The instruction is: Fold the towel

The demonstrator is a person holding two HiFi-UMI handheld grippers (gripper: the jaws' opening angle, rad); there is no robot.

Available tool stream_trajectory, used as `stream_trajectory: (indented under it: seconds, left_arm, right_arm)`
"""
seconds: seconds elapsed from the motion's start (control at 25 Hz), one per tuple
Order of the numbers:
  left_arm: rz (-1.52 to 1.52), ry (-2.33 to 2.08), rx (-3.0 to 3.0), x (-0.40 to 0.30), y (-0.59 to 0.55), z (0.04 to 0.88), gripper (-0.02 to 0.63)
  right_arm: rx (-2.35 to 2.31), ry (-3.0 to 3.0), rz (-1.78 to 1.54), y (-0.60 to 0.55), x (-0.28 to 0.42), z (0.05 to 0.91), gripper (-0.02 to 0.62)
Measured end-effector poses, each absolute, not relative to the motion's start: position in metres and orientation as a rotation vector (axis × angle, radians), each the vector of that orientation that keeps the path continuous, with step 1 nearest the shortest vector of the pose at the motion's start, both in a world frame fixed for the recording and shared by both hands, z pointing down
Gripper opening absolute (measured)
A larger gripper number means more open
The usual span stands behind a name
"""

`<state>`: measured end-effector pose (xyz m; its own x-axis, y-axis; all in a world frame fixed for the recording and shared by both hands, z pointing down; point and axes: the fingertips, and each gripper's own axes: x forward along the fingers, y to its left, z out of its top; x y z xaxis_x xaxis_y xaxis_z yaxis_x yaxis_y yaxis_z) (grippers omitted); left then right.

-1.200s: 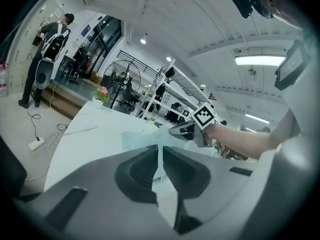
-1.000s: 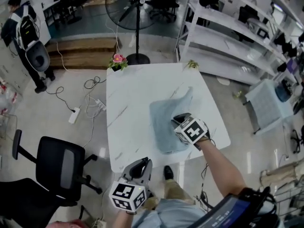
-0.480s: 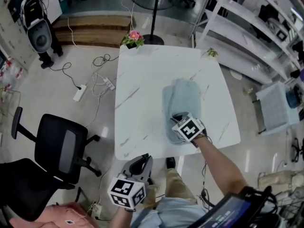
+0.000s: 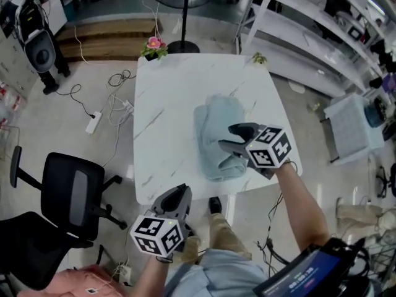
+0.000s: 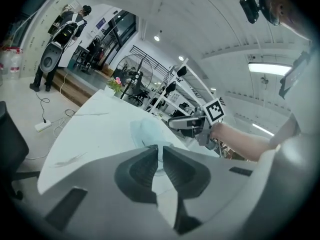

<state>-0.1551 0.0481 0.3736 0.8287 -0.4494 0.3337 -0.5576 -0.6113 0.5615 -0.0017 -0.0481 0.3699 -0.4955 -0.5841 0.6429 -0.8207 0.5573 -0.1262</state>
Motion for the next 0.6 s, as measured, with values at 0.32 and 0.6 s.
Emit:
stream_trajectory:
  seconds: [0.32, 0.6]
  left_arm:
    - [0.251, -0.699, 2.330, -0.144, 0.050, 0.382, 0.035]
    - [0.284, -0.696, 2.315, -0.140, 0.051, 0.393, 0.035]
  right_arm:
    - [1.044, -2.122, 0.565, -0.003, 0.036, 0.430, 0.239]
    - [1.034, -1.962, 0.295, -0.013, 0.046, 0.460, 0.175]
